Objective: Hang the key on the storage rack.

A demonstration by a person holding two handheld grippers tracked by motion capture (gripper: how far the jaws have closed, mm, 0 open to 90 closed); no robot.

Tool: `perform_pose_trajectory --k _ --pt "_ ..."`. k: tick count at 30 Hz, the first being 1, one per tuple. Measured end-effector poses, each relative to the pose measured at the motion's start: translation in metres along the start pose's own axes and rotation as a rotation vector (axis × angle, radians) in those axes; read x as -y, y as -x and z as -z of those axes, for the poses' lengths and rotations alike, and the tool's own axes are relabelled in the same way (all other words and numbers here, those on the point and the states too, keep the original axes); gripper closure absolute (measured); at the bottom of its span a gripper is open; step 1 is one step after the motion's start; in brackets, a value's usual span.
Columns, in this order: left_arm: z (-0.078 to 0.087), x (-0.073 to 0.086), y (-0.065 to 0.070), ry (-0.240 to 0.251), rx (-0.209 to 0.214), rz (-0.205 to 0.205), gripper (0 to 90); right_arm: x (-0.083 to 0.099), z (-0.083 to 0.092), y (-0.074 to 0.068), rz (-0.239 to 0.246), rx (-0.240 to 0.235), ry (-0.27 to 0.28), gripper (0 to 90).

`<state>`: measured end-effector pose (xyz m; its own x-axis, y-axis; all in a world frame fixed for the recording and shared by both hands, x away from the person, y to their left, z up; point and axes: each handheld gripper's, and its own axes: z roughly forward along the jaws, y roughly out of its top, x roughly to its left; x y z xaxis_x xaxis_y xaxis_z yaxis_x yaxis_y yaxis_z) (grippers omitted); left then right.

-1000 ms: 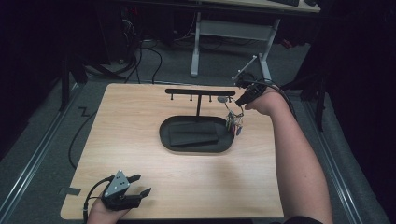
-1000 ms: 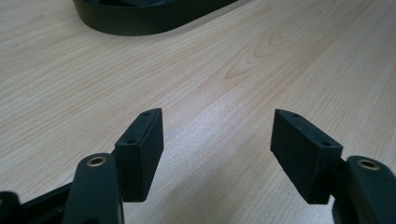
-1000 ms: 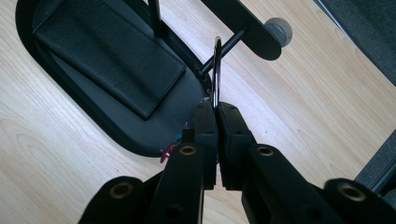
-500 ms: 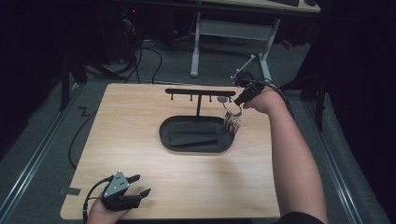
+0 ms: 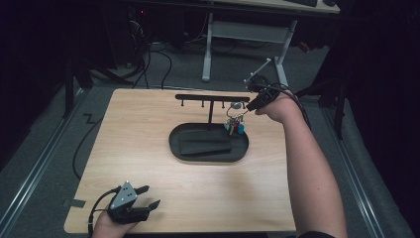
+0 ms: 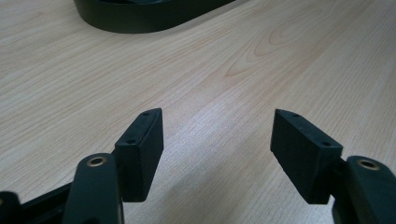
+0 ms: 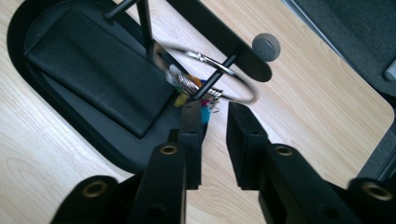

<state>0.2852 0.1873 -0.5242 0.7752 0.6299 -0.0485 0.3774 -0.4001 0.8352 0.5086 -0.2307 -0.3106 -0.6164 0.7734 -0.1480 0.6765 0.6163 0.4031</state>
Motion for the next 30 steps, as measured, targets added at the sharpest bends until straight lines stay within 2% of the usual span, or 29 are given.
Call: perform_pose_trajectory --k 2,7,8,11,15,17,22,23,27,30 --pt "-0.001 0.0 0.001 0.0 0.0 -0.003 35.1 0.006 0.0 -0.005 -0.003 0.008 0.0 69.7" --pt "-0.002 -0.001 0.002 -0.008 0.003 -0.009 35.0 0.017 0.001 -0.015 -0.01 0.009 0.008 63.5" --pt "-0.003 -0.001 0.003 -0.007 0.003 -0.013 35.1 0.024 0.0 -0.018 0.003 0.015 0.026 57.8" --pt "-0.003 -0.002 0.004 -0.007 0.005 -0.016 35.0 0.03 -0.003 -0.021 -0.015 0.017 0.032 55.0" --pt "-0.004 -0.002 0.005 -0.009 0.006 -0.017 35.0 0.045 -0.009 -0.026 -0.041 0.044 0.054 50.2" --pt "-0.004 -0.002 0.005 -0.01 0.006 -0.018 35.1 0.048 -0.011 -0.027 -0.039 0.043 0.054 49.6" --pt "-0.004 -0.002 0.005 -0.012 0.006 -0.018 35.0 0.066 -0.019 -0.036 -0.055 0.016 0.066 38.4" --pt "-0.004 -0.002 0.005 -0.012 0.006 -0.018 35.0 0.069 -0.021 -0.036 -0.041 0.014 0.077 37.7" --pt "-0.005 -0.002 0.005 -0.014 0.007 -0.018 35.0 0.077 -0.025 -0.041 -0.049 0.006 0.094 35.0" --pt "-0.005 -0.002 0.005 -0.017 0.009 -0.02 35.0 0.09 -0.031 -0.05 -0.051 0.012 0.106 33.2"
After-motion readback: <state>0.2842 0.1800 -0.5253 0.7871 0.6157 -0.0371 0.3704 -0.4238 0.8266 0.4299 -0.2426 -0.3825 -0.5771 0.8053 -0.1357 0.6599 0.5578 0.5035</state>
